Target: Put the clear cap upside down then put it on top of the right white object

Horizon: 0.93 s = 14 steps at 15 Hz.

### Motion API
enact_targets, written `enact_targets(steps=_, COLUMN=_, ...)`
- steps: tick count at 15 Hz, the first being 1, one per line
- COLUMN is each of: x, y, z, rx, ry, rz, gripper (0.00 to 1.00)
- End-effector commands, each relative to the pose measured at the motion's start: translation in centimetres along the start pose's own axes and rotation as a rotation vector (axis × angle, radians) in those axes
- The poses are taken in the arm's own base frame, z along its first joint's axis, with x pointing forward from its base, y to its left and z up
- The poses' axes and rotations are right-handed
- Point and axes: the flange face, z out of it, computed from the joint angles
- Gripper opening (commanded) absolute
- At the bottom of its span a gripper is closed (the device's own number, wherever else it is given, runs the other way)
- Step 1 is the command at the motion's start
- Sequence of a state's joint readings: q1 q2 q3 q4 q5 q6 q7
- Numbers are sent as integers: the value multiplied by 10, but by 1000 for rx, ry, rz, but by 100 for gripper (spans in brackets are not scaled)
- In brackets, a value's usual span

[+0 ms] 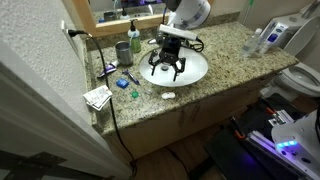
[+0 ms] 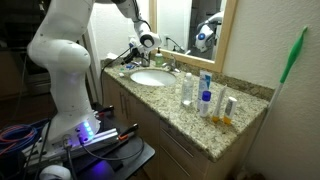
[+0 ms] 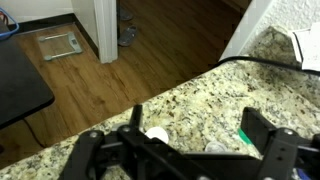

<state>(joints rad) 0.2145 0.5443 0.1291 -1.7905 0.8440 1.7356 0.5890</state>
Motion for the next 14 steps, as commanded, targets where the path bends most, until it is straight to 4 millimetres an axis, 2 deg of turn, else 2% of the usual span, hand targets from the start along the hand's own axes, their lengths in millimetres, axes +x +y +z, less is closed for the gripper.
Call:
enact_targets(steps=1, x=32, y=-8, z=5, rx=72, ry=-59, rz=80, gripper=100)
enact_targets(steps=2, x=35, y=-11, z=9, rx=94, ry=-91, rz=43, gripper=100)
enact_targets(steps=3, x=27, y=-1, z=8, rx=54, ry=-55, rz=58, gripper=100)
enact_targets(steps=7, x=38, y=-9, z=16, rx=57, ry=-47, rz=74, gripper=100)
enact_targets(steps=14, x=39, y=-29, z=44, rx=33, ry=51, rz=114, gripper=100)
